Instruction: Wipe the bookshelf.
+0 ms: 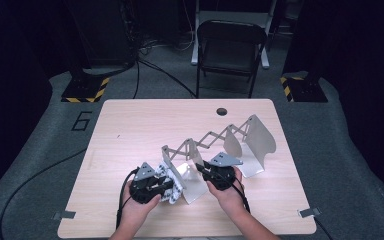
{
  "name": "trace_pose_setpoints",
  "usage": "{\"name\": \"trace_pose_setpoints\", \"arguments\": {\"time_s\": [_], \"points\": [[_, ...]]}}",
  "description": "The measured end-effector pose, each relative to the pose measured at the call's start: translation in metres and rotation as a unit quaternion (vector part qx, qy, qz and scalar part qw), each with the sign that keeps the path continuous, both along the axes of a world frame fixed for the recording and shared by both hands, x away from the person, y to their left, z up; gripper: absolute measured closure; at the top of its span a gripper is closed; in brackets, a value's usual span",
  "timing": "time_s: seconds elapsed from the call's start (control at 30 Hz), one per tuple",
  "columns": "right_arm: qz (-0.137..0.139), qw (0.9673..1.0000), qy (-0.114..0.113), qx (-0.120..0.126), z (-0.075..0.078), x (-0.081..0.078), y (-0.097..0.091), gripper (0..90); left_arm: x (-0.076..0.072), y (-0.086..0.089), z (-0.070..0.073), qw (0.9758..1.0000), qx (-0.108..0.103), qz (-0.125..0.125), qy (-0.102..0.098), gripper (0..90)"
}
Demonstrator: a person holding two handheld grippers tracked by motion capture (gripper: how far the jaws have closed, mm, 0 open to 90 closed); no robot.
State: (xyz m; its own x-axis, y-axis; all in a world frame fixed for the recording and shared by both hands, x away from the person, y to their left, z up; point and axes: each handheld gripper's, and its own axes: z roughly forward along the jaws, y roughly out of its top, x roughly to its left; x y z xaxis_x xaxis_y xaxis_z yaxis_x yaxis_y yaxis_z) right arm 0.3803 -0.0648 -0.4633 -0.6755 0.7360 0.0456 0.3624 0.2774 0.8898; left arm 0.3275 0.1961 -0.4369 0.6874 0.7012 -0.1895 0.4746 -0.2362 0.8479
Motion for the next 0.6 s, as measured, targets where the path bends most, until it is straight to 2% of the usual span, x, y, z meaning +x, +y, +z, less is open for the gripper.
{"name": "trace_pose_setpoints", "arguments": {"time_s": [0.07, 0.1, 0.17, 0.2, 0.23, 0.27, 0.3, 0.33, 0.37, 0.43, 0.47, 0.5, 0.57, 0.6], "points": [[0.003, 1.0000, 0.000, -0.003, 0.000, 0.000, 0.000, 77.8, -0.010, -0.004, 0.016, 0.9997, -0.007, -0.005, -0.023, 71.4], [0.000, 1.0000, 0.001, -0.002, -0.001, -0.001, 0.001, 77.8, -0.017, -0.009, 0.024, 0.9994, 0.007, -0.005, -0.033, 71.4], [0.000, 1.0000, 0.001, -0.002, -0.001, -0.001, 0.001, 78.1, -0.019, -0.011, 0.025, 0.9993, 0.012, -0.005, -0.035, 71.3], [0.000, 1.0000, 0.002, -0.002, -0.001, -0.001, 0.001, 78.2, -0.019, -0.014, 0.019, 0.9991, 0.019, 0.002, -0.039, 71.3], [-0.001, 1.0000, 0.000, 0.001, -0.001, -0.001, 0.002, 78.2, -0.019, -0.014, 0.019, 0.9991, 0.019, 0.002, -0.039, 71.3], [-0.002, 1.0000, 0.001, 0.001, -0.001, -0.001, 0.002, 78.2, -0.014, -0.014, 0.005, 0.9997, 0.020, 0.007, -0.014, 71.3], [-0.001, 1.0000, 0.001, -0.001, -0.001, -0.001, 0.002, 78.3, -0.012, -0.015, -0.004, 0.9996, 0.026, 0.004, -0.007, 71.3], [-0.001, 1.0000, 0.000, -0.001, -0.001, -0.001, 0.002, 78.3, -0.009, -0.015, -0.013, 0.9989, 0.046, -0.001, -0.004, 71.3], [-0.001, 1.0000, 0.000, -0.002, -0.001, -0.001, 0.002, 78.3, -0.005, -0.016, -0.024, 0.9984, 0.057, 0.001, 0.006, 71.3], [0.003, 1.0000, 0.000, -0.003, -0.002, 0.000, 0.001, 78.4, 0.004, -0.015, -0.042, 0.9978, 0.060, 0.001, 0.029, 71.3], [0.003, 1.0000, 0.001, -0.004, -0.002, 0.000, 0.001, 78.6, 0.004, -0.015, -0.042, 0.9978, 0.060, 0.001, 0.029, 71.3], [0.000, 1.0000, 0.004, -0.004, -0.003, 0.000, 0.001, 78.8, 0.013, -0.014, -0.056, 0.9969, 0.067, 0.011, 0.041, 71.3], [0.001, 1.0000, 0.003, -0.007, -0.003, 0.000, 0.000, 79.0, 0.018, -0.012, -0.061, 0.9962, 0.074, 0.013, 0.044, 71.3], [-0.004, 1.0000, 0.007, -0.004, -0.005, 0.001, 0.000, 78.9, 0.025, -0.008, -0.070, 0.9952, 0.061, 0.029, 0.070, 71.2]]}}
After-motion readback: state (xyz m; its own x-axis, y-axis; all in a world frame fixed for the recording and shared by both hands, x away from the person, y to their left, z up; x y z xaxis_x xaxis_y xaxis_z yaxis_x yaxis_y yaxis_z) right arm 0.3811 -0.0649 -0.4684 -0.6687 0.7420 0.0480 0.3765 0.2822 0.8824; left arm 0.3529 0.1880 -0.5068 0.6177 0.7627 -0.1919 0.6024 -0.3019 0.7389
